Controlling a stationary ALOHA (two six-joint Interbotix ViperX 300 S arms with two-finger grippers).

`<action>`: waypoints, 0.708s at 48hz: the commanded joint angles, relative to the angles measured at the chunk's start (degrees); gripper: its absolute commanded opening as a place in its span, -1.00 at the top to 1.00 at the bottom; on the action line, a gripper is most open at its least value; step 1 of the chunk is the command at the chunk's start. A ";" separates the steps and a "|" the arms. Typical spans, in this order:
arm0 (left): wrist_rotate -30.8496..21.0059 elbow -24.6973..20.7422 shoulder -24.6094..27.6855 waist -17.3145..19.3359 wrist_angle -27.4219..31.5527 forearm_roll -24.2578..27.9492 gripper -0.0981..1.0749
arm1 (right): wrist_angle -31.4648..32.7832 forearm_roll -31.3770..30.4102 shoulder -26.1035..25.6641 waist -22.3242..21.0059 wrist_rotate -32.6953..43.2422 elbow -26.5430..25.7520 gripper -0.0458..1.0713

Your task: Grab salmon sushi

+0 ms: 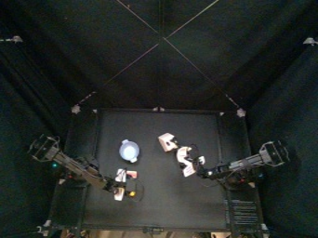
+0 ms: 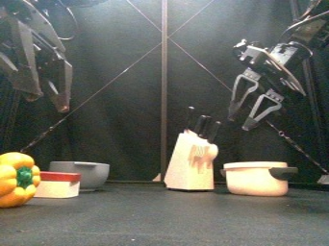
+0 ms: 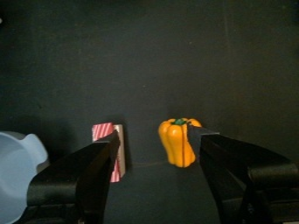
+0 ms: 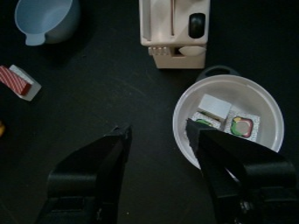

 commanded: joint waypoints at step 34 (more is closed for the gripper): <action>4.31 12.74 -2.29 14.06 -16.88 2.55 -0.78 | 0.00 -0.09 -0.70 -0.26 -0.09 -0.62 -0.64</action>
